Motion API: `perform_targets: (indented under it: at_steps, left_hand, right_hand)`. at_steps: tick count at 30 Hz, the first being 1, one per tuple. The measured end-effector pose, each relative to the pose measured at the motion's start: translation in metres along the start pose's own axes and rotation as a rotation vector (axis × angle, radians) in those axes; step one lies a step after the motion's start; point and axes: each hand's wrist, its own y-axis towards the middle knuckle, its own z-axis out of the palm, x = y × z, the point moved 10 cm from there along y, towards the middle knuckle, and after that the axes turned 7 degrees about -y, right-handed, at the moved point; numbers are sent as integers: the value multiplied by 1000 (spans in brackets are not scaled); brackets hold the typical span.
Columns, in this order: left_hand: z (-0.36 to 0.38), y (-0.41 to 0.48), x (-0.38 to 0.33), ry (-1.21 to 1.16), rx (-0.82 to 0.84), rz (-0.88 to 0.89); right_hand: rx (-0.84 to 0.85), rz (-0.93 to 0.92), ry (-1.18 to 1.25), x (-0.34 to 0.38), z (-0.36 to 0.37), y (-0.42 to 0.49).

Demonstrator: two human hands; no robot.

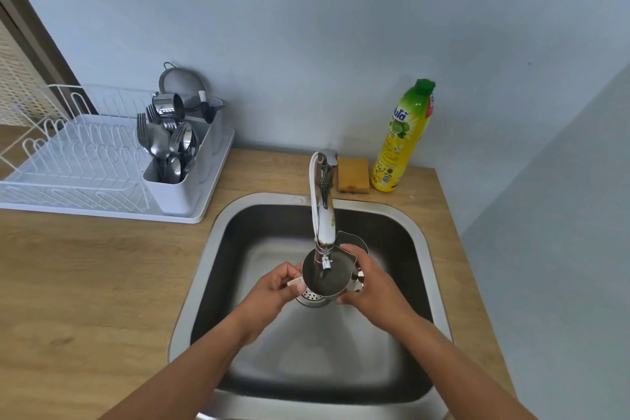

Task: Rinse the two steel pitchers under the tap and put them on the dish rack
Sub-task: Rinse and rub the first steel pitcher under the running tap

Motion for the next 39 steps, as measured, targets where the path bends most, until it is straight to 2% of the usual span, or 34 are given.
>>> perform_targets:
  at_steps: [4,8,13,19,23,27,36,39]
  left_hand:
    - [-8,3,-18,41,-36,91]
    - [-20,-5,-41,291,-132,192]
    - [-40,-20,-65,632,-287,235]
    - [-53,-32,-74,788,-358,165]
    - [-64,-30,-54,677,-294,58]
    - [-60,-29,-25,378,-210,-57]
    - [-8,-23,16,34,55,-192]
    - [8,-21,28,34,138,-224]
  right_hand:
    - [-59,-20,97,3,4,9]
    - [-49,6,212,7,16,18]
    - [65,75,354,9,45,27]
    - [264,120,359,11,82,20]
    - [315,138,358,14,83,5]
    - [326,128,304,16,73,-7]
    - [284,136,-36,9,25,-24]
    - [249,110,-182,14,6,-29]
